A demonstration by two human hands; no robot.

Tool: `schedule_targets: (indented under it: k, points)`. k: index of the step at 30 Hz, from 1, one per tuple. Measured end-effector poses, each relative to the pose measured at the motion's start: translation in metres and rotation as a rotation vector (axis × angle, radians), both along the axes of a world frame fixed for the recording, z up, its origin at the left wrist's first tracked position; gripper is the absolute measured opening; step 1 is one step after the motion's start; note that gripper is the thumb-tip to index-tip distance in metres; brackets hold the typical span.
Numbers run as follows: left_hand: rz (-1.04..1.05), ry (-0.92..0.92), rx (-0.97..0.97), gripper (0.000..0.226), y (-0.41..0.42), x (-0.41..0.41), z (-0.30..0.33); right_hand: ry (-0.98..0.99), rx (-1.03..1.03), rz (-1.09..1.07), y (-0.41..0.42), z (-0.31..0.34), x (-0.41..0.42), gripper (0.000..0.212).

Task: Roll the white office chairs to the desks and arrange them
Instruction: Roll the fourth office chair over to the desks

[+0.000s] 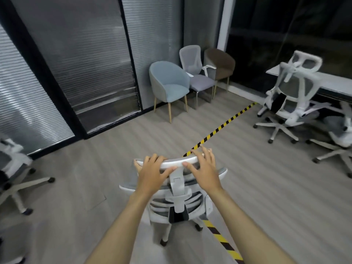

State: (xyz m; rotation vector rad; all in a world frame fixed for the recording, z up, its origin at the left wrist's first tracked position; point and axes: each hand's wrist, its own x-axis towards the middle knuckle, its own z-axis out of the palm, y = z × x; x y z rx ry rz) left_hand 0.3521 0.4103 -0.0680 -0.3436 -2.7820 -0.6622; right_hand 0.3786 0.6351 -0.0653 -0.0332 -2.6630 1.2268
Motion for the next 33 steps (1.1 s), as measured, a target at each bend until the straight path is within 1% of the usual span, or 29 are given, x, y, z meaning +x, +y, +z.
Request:
schedule_targets:
  k: [2,4,7,11,14,18,21,23,26,27,29,31,33]
  points:
    - [-0.016,0.001,-0.01,0.051,0.034,-0.031,0.004,-0.015,0.005,-0.032,0.033,0.003,-0.028,0.065]
    - [-0.032,0.016,-0.052,0.051,0.07,-0.063,0.007,-0.016,-0.001,-0.111,0.063,0.003,-0.054,0.072]
    - [-0.081,0.021,-0.09,0.049,0.124,-0.111,0.013,-0.03,-0.095,-0.238,0.106,0.003,-0.09,0.085]
    - [-0.131,0.032,-0.142,0.054,0.194,-0.178,0.018,-0.059,-0.212,-0.325,0.17,0.009,-0.144,0.103]
    - [-0.171,0.043,-0.13,0.054,0.247,-0.229,0.016,-0.069,-0.218,-0.369,0.222,0.012,-0.187,0.106]
    - [-0.231,0.054,-0.124,0.058,0.321,-0.296,0.016,-0.058,-0.22,-0.436,0.29,0.014,-0.24,0.102]
    - [-0.277,0.055,-0.123,0.056,0.369,-0.337,0.017,-0.069,-0.174,-0.484,0.334,0.018,-0.273,0.098]
    - [-0.321,0.068,-0.15,0.052,0.397,-0.362,0.018,-0.087,-0.103,-0.513,0.36,0.02,-0.295,0.09]
    - [-0.4,0.071,-0.162,0.045,0.438,-0.406,0.019,-0.047,0.005,-0.545,0.398,0.018,-0.331,0.075]
    - [-0.413,0.052,-0.141,0.044,0.45,-0.422,0.019,-0.039,0.039,-0.557,0.41,0.015,-0.343,0.069]
    - [-0.438,0.018,-0.037,0.042,0.472,-0.454,0.016,-0.031,0.103,-0.577,0.433,0.01,-0.365,0.063]
    - [-0.492,-0.022,0.093,0.04,0.496,-0.486,0.016,-0.017,0.139,-0.588,0.455,0.005,-0.387,0.064]
    - [-0.539,-0.075,0.168,0.039,0.523,-0.514,0.021,-0.005,0.174,-0.592,0.479,0.003,-0.412,0.065]
